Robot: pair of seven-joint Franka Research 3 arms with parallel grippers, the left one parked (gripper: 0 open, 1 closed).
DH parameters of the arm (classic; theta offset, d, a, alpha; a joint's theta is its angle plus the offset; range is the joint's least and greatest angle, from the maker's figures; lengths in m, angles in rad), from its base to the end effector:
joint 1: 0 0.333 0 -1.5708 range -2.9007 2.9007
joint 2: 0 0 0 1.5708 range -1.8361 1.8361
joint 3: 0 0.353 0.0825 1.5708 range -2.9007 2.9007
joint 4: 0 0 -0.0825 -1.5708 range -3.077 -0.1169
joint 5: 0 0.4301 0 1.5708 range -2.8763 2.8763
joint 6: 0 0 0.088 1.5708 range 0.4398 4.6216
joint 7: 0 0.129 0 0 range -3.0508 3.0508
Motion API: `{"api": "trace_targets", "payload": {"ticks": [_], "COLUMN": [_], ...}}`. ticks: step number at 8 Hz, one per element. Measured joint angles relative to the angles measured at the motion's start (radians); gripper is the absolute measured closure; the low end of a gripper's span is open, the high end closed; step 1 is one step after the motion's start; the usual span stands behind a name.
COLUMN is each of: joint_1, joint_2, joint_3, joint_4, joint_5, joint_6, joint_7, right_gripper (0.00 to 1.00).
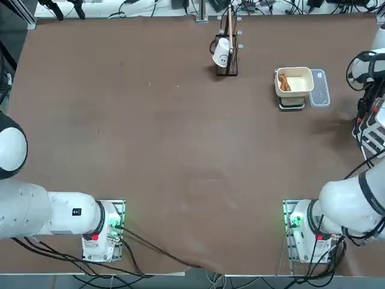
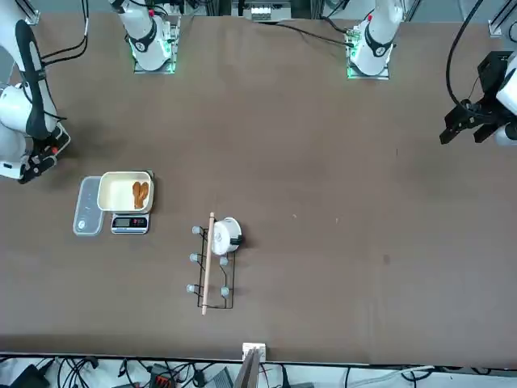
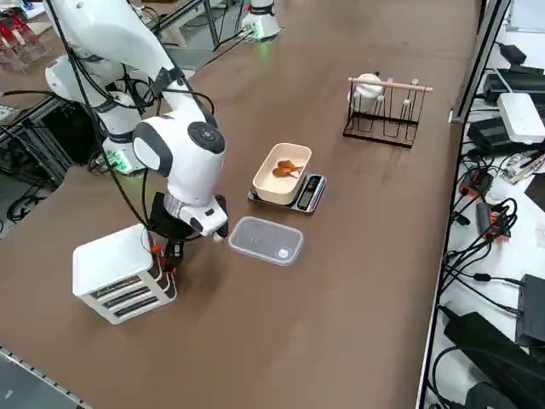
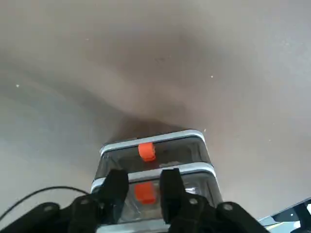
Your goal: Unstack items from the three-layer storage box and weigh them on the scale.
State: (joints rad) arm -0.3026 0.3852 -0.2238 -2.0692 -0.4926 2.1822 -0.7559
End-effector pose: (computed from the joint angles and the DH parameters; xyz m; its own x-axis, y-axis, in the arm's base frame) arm 0.5075 -0.3257 0.2131 0.7355 0.4630 -0.4947 0.5559 -0.8298 0.0498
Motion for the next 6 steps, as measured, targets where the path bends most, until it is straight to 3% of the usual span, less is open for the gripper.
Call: {"api": "trace_targets", "payload": {"ticks": [3,6], "joint_1": [0.0,0.0], "joint_2": [0.0,0.0], "joint_3": [0.008,0.01], "joint_4": [-0.004,-0.005], "joint_5": [-0.038,-0.044], "joint_6": [0.002,0.002], "joint_7": [0.0,0.0], "right_gripper": [0.87,0.89]}}
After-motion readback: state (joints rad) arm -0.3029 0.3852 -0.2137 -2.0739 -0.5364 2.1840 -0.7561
